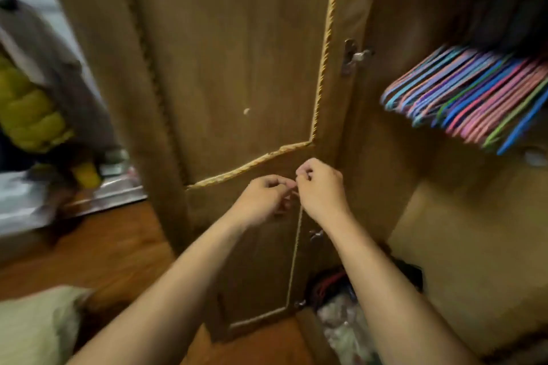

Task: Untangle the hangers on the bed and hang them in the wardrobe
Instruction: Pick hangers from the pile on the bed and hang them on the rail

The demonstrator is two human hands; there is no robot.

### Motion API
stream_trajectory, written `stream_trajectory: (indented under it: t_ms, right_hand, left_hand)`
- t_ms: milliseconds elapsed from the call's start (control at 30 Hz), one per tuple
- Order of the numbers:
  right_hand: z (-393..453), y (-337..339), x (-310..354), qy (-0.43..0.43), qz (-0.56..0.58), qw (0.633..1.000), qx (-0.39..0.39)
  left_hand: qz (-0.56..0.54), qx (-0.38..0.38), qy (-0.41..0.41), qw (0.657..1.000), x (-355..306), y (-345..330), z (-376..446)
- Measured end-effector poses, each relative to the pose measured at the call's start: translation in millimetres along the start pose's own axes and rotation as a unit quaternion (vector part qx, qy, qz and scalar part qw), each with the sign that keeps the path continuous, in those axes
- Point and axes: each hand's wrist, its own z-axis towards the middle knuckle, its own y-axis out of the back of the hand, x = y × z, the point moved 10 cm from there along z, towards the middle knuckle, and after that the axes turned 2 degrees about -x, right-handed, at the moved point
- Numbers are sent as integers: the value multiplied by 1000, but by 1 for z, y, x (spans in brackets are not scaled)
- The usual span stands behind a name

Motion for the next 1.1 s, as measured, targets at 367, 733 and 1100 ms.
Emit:
stream_trajectory:
  t_ms: [367, 733, 1100]
  right_hand:
    - [-317, -311, 179, 176, -50, 854, 488]
    - [-715, -452, 265, 323, -149, 613, 706]
    - [-739, -597, 221, 277, -239, 602, 710]
  left_hand:
    - [-211, -426, 188, 859, 266, 277, -388]
    - [-365, -670, 266, 589, 484, 319, -766]
    - [-440, -661, 320, 517, 584, 363, -778]
